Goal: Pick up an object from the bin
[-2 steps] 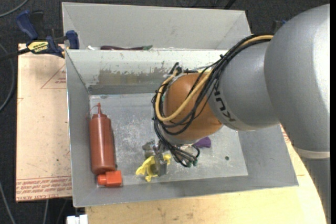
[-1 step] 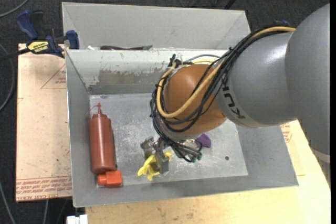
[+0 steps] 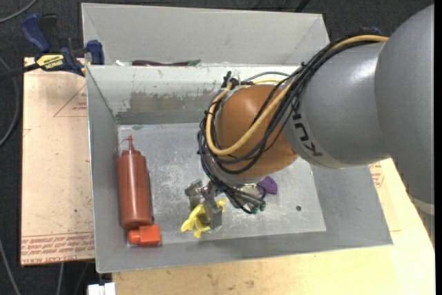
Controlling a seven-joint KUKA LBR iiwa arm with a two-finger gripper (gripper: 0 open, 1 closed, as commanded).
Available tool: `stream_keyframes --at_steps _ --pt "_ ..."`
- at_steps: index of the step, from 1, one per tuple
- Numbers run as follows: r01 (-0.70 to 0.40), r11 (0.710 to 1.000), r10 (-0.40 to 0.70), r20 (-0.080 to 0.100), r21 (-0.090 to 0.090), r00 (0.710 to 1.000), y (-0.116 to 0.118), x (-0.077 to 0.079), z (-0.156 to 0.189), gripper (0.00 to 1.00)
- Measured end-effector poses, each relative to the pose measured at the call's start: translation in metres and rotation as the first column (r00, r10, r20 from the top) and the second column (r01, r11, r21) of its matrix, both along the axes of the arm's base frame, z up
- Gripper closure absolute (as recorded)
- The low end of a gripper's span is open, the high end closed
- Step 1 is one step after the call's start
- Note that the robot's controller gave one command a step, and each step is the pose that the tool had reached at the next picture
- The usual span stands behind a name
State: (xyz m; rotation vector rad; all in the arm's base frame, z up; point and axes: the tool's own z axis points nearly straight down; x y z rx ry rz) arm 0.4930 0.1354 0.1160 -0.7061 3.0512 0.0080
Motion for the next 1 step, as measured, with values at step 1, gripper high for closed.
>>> stream_keyframes --at_steps 1 --pt "-0.030 1.000 0.030 0.003 0.002 1.000 -0.0147 -0.0068 0.1061 1.00"
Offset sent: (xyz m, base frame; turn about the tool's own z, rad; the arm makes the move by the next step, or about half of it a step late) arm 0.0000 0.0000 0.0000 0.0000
